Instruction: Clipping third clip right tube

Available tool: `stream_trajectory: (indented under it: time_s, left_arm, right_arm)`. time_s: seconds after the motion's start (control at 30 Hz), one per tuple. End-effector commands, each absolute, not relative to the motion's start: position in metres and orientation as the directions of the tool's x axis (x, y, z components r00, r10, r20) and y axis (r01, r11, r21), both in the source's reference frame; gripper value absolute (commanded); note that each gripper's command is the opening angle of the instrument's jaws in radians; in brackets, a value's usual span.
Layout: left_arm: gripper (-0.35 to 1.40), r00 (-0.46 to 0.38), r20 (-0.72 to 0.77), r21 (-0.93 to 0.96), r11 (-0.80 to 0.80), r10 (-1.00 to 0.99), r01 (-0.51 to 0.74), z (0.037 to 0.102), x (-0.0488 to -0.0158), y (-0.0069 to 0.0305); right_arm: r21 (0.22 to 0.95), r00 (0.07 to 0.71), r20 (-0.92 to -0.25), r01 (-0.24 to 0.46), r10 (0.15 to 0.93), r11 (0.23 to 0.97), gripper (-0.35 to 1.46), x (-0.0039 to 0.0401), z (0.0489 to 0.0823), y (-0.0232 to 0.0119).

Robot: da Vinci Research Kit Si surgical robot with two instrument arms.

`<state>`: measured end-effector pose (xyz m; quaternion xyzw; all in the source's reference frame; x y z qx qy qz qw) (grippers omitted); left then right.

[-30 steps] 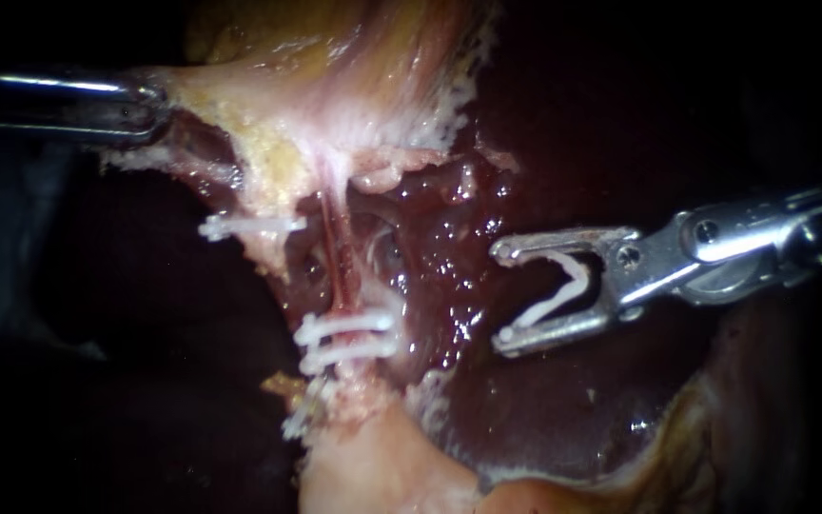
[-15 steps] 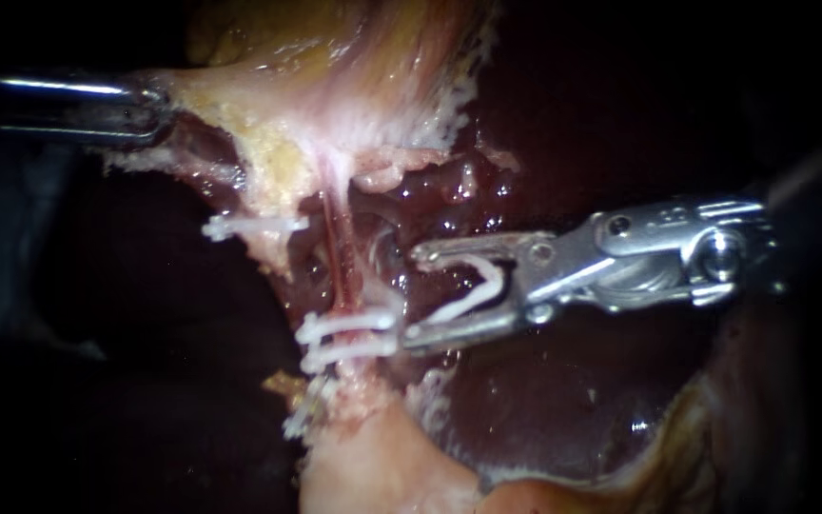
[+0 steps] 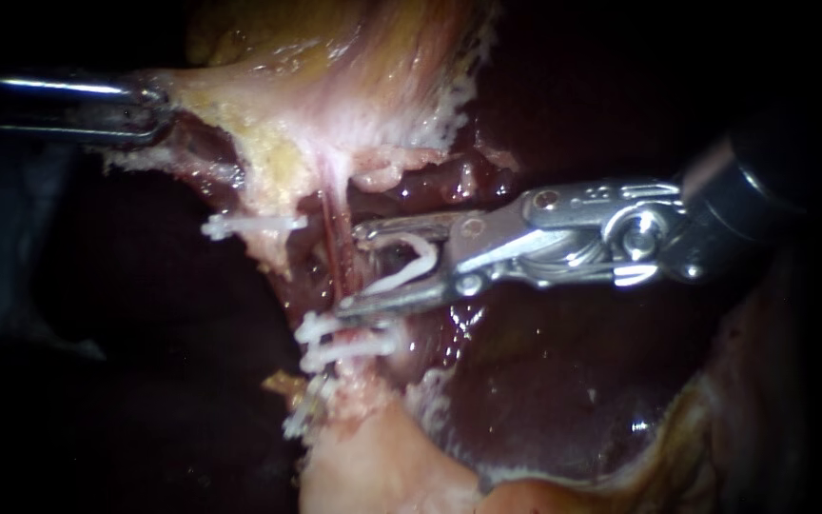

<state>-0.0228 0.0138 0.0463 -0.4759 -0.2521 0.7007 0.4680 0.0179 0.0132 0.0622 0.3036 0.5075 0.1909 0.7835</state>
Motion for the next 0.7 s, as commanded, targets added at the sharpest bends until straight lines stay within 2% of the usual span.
stream_trajectory:
  time_s: [0.03,0.17,0.4,0.7]
  left_arm:
    - [-0.35,-0.109,-0.431,-0.799,-0.434,0.896,-0.416,0.0464,-0.0228,0.0139]
    - [-0.35,-0.109,-0.431,-0.799,-0.435,0.896,-0.416,0.0467,-0.0225,0.0141]
    - [-0.35,-0.107,-0.432,-0.799,-0.435,0.895,-0.414,0.0472,-0.0222,0.0143]
    - [-0.35,-0.108,-0.433,-0.797,-0.436,0.895,-0.419,0.0479,-0.0218,0.0146]
  right_arm:
    - [0.677,0.4,-0.679,0.018,0.615,0.736,0.5,0.0182,0.0624,0.0133]
    - [0.715,0.353,-0.667,0.055,0.656,0.697,0.49,0.019,0.0627,0.0133]
    - [0.736,0.305,-0.666,0.121,0.68,0.666,0.48,0.0203,0.0628,0.0136]
    - [0.755,0.264,-0.653,0.141,0.71,0.641,0.46,0.0207,0.0633,0.014]
